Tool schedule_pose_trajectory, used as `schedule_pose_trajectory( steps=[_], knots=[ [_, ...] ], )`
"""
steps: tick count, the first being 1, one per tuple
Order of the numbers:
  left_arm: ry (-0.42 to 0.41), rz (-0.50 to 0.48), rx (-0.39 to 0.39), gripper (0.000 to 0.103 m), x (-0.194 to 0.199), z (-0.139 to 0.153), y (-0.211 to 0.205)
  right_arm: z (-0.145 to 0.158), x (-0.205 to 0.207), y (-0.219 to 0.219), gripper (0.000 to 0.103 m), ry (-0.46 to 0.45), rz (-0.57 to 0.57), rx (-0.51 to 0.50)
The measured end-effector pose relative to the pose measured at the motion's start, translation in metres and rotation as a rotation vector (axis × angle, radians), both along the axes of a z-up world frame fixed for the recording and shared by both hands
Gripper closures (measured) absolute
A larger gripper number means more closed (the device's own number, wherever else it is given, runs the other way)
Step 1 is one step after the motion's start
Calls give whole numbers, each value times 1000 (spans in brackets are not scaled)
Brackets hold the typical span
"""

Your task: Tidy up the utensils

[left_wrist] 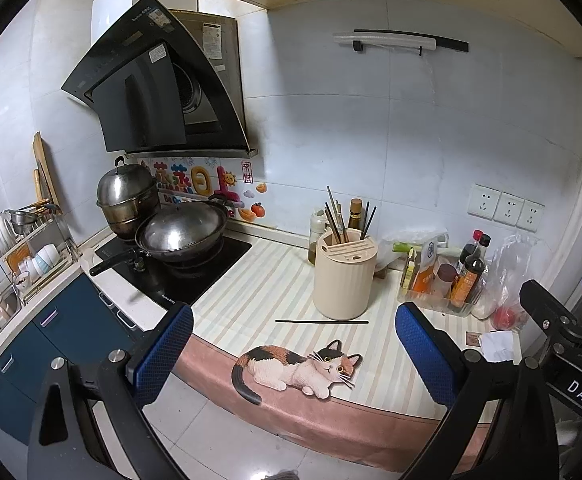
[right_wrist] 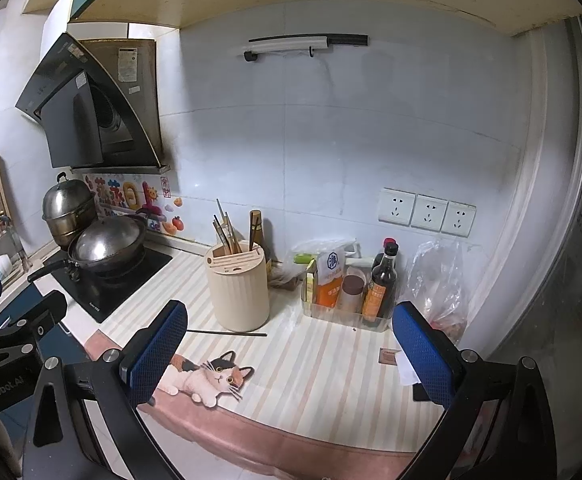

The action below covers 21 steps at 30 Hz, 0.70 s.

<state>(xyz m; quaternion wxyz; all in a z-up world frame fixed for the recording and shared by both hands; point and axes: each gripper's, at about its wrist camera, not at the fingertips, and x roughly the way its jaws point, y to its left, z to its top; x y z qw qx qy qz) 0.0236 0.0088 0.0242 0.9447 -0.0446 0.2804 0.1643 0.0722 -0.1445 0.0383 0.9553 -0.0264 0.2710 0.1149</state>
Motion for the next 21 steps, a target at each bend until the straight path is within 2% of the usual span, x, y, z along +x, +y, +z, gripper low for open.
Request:
schedule_pose_trajectory(
  steps=[21],
  knots=[
    [-4,-8,-2,0,8,4,7,3,5,2,0,-10,-13,0]
  ],
)
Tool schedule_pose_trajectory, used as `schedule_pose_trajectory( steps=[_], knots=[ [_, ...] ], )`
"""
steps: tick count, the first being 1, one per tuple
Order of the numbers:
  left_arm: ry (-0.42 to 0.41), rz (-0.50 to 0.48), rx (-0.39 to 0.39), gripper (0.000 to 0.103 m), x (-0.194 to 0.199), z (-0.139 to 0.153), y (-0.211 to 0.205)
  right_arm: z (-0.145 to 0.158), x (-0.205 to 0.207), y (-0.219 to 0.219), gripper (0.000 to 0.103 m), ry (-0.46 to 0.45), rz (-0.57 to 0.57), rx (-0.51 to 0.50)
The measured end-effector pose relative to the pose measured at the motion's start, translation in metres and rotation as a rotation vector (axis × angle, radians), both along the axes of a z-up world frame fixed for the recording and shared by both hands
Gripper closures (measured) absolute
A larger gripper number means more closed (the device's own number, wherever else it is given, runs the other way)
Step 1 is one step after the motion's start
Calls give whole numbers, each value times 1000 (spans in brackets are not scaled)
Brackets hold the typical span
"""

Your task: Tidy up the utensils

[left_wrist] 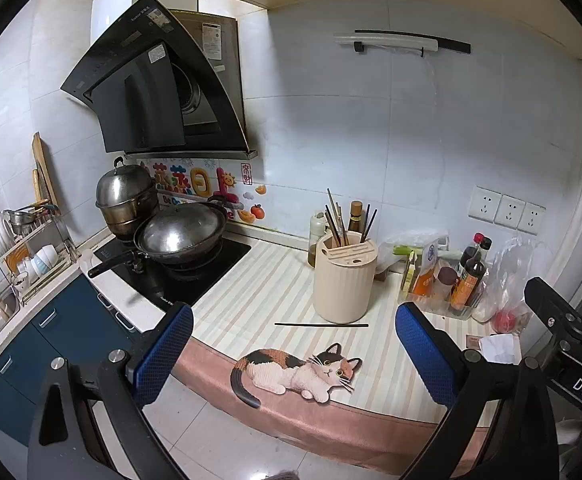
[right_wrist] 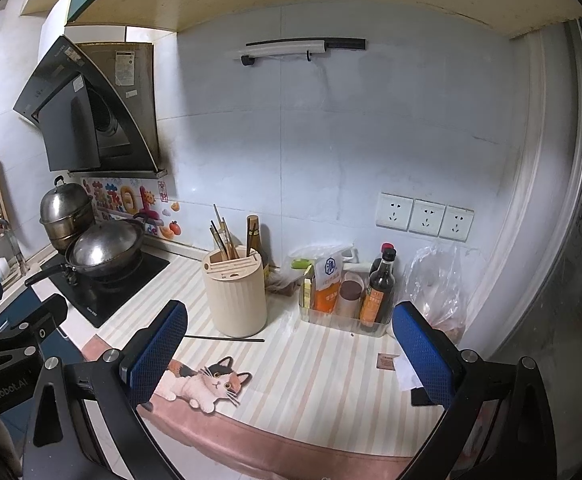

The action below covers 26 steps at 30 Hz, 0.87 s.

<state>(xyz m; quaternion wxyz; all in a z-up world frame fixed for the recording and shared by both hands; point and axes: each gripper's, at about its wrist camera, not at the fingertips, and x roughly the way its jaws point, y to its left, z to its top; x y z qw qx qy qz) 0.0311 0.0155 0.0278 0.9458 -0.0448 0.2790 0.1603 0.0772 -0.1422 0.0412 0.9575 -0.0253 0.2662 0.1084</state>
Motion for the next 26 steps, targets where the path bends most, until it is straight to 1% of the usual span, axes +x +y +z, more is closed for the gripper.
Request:
schedule_pose_trajectory(
  steps=[26],
  knots=[
    [-1,-5,-3,0,6,1,0,4,9,0,0,0,3,-2]
  ],
)
